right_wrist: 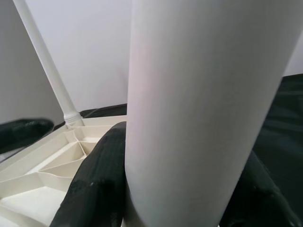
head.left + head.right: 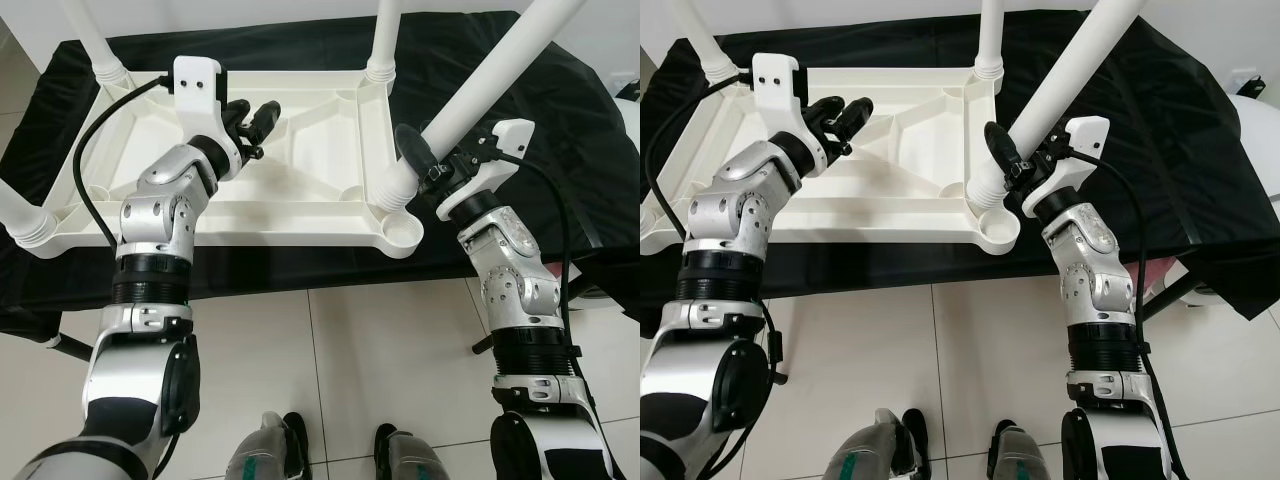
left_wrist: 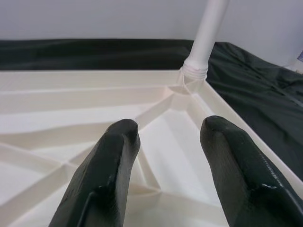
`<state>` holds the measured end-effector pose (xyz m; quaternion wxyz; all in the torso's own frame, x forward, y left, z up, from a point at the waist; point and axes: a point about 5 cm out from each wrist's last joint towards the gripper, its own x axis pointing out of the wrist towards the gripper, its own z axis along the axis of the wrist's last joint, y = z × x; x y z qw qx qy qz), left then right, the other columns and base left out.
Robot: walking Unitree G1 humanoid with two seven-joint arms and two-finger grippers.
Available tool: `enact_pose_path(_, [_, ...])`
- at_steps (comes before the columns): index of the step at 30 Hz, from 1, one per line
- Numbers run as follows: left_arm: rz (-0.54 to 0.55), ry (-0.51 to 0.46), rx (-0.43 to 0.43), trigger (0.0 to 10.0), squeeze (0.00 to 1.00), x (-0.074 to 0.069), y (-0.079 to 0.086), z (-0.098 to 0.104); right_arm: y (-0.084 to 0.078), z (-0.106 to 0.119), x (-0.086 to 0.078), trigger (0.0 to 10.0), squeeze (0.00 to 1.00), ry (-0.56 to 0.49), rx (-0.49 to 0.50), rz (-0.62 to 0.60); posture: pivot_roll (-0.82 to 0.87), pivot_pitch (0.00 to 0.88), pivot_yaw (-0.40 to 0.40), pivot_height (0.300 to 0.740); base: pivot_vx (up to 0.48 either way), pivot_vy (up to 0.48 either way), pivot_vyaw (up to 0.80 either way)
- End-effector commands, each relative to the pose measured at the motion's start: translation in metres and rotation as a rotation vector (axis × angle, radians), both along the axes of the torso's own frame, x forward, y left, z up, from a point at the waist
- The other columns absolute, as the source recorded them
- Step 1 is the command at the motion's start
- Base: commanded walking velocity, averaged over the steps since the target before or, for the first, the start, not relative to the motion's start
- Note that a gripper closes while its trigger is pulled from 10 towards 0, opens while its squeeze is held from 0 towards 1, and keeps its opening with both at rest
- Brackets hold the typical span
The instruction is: Building children table
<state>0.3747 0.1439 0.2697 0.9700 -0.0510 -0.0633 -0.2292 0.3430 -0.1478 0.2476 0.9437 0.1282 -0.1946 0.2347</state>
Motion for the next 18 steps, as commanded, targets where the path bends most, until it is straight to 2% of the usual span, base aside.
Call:
enact_pose_path(1, [0.001,0.018,0.016,10.0,0.00,-0.003,-0.001,-0.005,-0.001,0.003,0.001,10.0,0.00,-0.017,0.009,-0.012,-0.07,0.152,0.026,0.740,0.000,0.000,0.00])
enact_pose_path(4, [-0.005,0.021,0.029,10.0,0.00,-0.004,-0.001,-0.007,-0.001,0.004,0.002,10.0,0.00,-0.016,0.007,-0.014,-0.07,0.152,0.026,0.740,0.000,0.000,0.00])
enact_pose_path(7, [0.037,-0.028,0.067,10.0,0.00,-0.008,0.002,-0.006,-0.001,0.004,0.004,10.0,0.00,-0.002,0.017,-0.036,-0.08,0.149,0.012,0.740,0.000,0.000,0.00])
enact_pose_path(11, [0.092,-0.043,0.068,10.0,0.00,-0.009,0.004,-0.005,0.000,0.004,0.004,10.0,0.00,0.011,0.035,-0.049,-0.08,0.147,0.013,0.740,0.000,0.000,0.00])
enact_pose_path(14, [0.183,-0.040,-0.003,10.0,0.00,-0.011,0.013,-0.004,-0.001,0.003,0.004,10.0,0.00,0.021,0.063,-0.068,-0.08,0.144,0.020,0.740,0.000,0.000,0.00])
enact_pose_path(18, [0.245,-0.050,-0.019,10.0,0.00,-0.014,0.020,-0.004,-0.001,0.003,0.003,10.0,0.00,0.006,0.054,-0.091,-0.08,0.143,0.022,0.740,0.000,0.000,0.00])
